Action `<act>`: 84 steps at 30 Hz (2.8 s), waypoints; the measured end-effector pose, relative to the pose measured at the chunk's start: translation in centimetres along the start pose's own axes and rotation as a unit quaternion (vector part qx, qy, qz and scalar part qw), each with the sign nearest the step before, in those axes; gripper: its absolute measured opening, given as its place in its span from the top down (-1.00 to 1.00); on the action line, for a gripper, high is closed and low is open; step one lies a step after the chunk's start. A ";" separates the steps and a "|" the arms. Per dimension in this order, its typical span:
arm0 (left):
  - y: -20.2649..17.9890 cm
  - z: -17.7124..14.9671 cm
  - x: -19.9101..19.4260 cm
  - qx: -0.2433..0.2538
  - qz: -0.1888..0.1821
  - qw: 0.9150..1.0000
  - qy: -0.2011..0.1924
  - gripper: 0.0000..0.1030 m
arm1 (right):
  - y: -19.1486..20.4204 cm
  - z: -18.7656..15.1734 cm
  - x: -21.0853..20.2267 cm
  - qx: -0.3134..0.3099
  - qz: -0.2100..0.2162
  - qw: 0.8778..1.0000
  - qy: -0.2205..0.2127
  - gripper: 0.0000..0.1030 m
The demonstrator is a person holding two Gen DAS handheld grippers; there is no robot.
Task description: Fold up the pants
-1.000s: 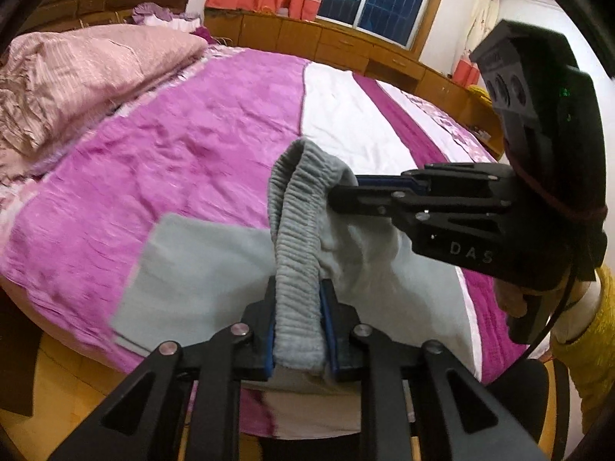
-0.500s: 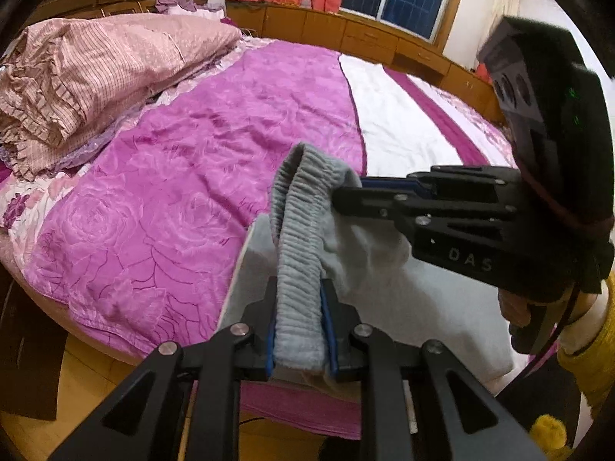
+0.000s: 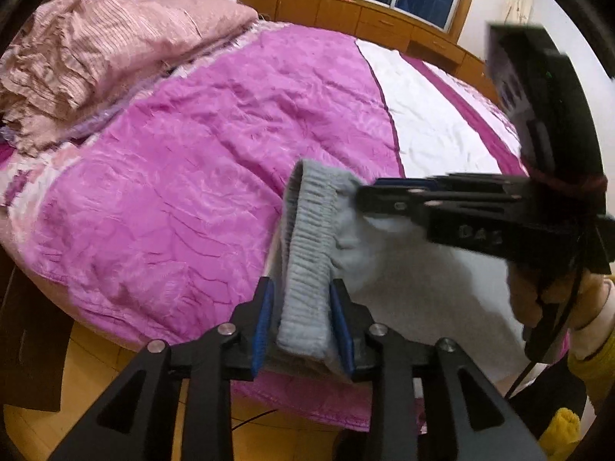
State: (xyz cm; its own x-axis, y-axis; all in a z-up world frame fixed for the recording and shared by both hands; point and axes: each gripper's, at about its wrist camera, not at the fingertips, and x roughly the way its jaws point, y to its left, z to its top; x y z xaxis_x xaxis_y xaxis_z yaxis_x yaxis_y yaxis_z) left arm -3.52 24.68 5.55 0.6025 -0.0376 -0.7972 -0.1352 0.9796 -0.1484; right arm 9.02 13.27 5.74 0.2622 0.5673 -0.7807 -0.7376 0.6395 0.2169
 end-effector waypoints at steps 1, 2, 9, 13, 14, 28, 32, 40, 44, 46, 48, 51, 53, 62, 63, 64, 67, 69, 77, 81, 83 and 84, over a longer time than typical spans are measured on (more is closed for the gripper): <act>0.1 0.1 -0.4 0.000 0.002 1.000 -0.003 0.37 | -0.3 -0.1 -0.8 0.008 0.001 1.000 -0.007 0.73; 0.2 0.1 -0.9 -0.002 0.003 1.000 -0.006 0.37 | -0.8 -0.2 -1.7 0.017 0.001 1.000 -0.016 0.73; -1.1 0.4 -3.6 0.009 0.033 0.999 -0.035 0.37 | -5.8 -3.8 -7.1 0.073 -0.048 0.996 -0.032 0.72; -2.3 1.3 -3.1 0.015 0.014 0.999 -0.040 0.37 | -8.6 -6.4 -8.9 0.103 -0.088 0.990 -0.031 0.72; -2.7 1.5 -2.8 0.017 0.012 0.999 -0.039 0.37 | -9.3 -6.9 -9.2 0.112 -0.098 0.988 -0.031 0.72; -3.2 3.6 6.8 0.021 0.014 1.000 -0.009 0.61 | -14.6 -9.8 -6.8 0.174 -0.125 0.976 -0.042 0.72; -3.2 3.7 6.6 0.023 0.017 1.000 -0.004 0.61 | -15.2 -9.8 -6.9 0.200 -0.112 0.972 -0.048 0.72; -3.7 2.8 1.5 0.016 -0.009 1.000 -0.007 0.61 | -13.6 -11.1 -10.2 0.226 -0.104 0.968 -0.038 0.72; -4.4 1.2 -0.8 0.031 -0.009 0.999 -0.011 0.61 | -12.1 -12.8 -12.1 0.229 -0.097 0.968 -0.036 0.71; -4.6 0.0 -1.1 0.036 -0.007 0.999 -0.004 0.61 | -11.3 -14.0 -13.2 0.232 -0.094 0.968 -0.037 0.67; -4.4 -0.9 -0.7 0.039 0.005 0.999 0.004 0.61 | -10.4 -15.2 -14.1 0.239 -0.087 0.966 -0.037 0.64; -3.9 -1.9 0.6 0.035 0.017 0.999 0.020 0.61 | -9.3 -17.0 -14.7 0.251 -0.075 0.965 -0.032 0.64; -3.5 -2.4 1.2 0.032 0.016 0.999 0.026 0.61 | -8.8 -17.9 -14.5 0.251 -0.075 0.965 -0.029 0.63; -3.9 -3.0 0.1 0.043 0.024 0.999 0.015 0.61 | -8.4 -21.2 -13.0 0.269 -0.089 0.959 -0.014 0.52; -3.9 -2.9 -0.1 0.042 0.025 0.999 0.014 0.61 | -8.3 -21.2 -13.1 0.269 -0.090 0.959 -0.013 0.52; -4.0 -3.0 -0.4 0.041 0.025 0.999 0.013 0.61 | -8.2 -21.3 -13.2 0.269 -0.091 0.959 -0.011 0.52; -4.3 -3.0 -1.5 0.037 0.023 0.999 0.009 0.61 | -7.9 -21.5 -13.3 0.269 -0.094 0.959 -0.009 0.52; -4.6 -2.9 -2.0 0.037 0.017 0.999 0.005 0.61 | -7.8 -21.6 -13.3 0.270 -0.095 0.958 -0.008 0.52; -7.0 -2.7 -2.9 0.049 -0.006 0.999 0.005 0.61 | -7.7 -21.6 -14.5 0.300 -0.085 0.950 -0.008 0.50; -8.1 -2.6 -2.0 0.049 -0.012 0.999 0.014 0.61 | -8.2 -20.7 -15.3 0.311 -0.077 0.946 -0.041 0.38; -8.7 -2.5 -1.3 0.055 -0.012 0.998 0.021 0.61 | -8.6 -20.2 -15.2 0.312 -0.077 0.945 -0.050 0.27; -8.9 -2.5 -0.9 0.058 -0.010 0.998 0.024 0.61 | -8.8 -19.9 -14.9 0.311 -0.077 0.946 -0.049 0.27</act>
State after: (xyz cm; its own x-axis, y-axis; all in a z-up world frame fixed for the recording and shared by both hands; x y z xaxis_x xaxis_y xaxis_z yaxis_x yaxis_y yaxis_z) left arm -4.81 15.47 6.14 0.5656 -0.0641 -0.8222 -0.0306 0.9947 -0.0986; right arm -0.79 -11.12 3.76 0.4147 0.4688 -0.7799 -0.1851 0.8826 0.4322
